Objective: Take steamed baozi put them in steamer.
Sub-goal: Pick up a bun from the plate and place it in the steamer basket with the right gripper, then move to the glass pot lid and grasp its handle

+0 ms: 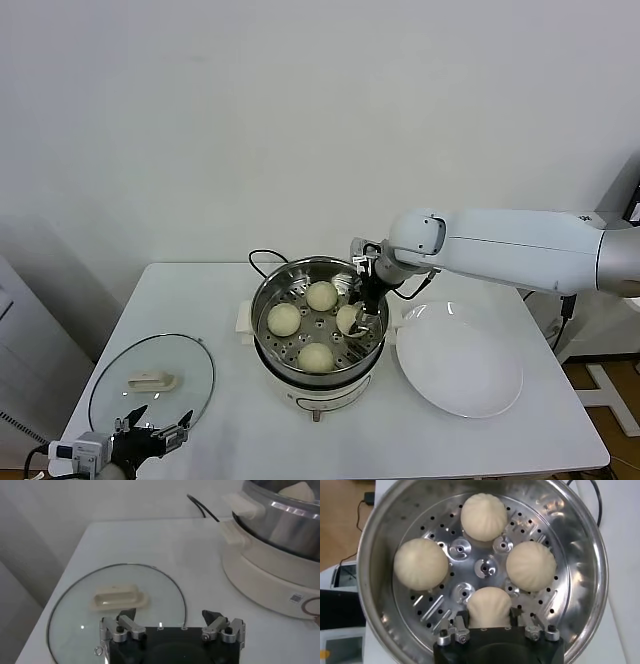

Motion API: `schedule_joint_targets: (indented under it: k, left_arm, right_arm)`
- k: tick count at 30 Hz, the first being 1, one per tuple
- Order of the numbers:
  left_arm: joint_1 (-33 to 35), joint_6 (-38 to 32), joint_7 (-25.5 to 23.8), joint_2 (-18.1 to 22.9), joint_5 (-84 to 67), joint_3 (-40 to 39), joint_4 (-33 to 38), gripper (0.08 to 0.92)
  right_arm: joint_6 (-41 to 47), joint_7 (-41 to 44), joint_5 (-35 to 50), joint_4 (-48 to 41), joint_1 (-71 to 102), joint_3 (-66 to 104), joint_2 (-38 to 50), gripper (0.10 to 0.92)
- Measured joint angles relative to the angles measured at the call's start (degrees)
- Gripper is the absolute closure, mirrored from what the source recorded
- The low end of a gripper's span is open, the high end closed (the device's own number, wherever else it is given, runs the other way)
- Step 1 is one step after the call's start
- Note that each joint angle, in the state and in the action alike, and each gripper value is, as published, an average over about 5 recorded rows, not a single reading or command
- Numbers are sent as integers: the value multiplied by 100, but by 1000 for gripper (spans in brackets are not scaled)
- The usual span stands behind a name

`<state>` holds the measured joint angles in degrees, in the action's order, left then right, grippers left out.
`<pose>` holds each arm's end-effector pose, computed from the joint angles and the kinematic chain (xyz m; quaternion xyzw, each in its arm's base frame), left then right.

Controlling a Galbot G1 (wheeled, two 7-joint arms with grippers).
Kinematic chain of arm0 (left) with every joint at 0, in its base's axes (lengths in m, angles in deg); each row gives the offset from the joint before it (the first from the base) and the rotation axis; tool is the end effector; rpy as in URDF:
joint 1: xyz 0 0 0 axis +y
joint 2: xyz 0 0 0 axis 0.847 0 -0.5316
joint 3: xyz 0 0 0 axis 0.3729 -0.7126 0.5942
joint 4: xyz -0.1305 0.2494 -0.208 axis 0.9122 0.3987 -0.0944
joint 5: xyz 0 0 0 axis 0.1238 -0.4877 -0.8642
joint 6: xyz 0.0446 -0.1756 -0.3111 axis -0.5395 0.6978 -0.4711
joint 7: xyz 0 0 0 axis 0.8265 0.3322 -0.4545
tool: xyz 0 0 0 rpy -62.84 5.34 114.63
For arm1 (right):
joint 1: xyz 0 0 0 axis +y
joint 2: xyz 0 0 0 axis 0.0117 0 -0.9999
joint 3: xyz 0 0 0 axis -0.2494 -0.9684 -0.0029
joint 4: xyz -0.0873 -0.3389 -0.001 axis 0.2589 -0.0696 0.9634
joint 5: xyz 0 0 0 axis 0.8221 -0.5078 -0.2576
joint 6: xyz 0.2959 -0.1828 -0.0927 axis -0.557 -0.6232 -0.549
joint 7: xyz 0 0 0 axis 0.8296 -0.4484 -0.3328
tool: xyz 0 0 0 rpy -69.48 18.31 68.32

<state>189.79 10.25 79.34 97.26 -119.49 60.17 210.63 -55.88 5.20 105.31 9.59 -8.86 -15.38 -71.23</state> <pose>0.1519 0.0982 -0.2567 -0.0416 -0.9432 -0.0234 0.3289 0.5209 0.0384 -0.1022 0.5411 -0.6119 0.4216 0.3937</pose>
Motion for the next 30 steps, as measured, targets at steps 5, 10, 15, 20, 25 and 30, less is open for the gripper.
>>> schedule_joint_targets:
  k: [5, 10, 15, 20, 25, 30]
  left_arm:
    - [18, -3, 0, 6, 0, 3, 6, 177]
    - [22, -5, 0, 37, 1, 17, 43, 177]
    - [-27, -2, 1, 85, 1, 42, 73, 177]
    - [-141, 5, 14, 145, 4, 27, 32, 177]
    - [-306, 3, 31, 218, 18, 31, -30, 177]
    - [-421, -9, 34, 252, 48, 51, -29, 177]
  right_arm:
    - [-19, 121, 10, -13, -82, 88, 81, 206]
    - [-68, 305, 103, -55, -325, 284, 266, 203]
    - [-170, 328, 299, -8, -484, 544, 651, 203]
    - [-427, 21, 468, 164, -399, 874, 1313, 203]
    - [-859, -540, 510, 393, 119, 1503, 2033, 203]
    - [-1389, -1219, 529, 628, 1287, 2734, 2563, 203]
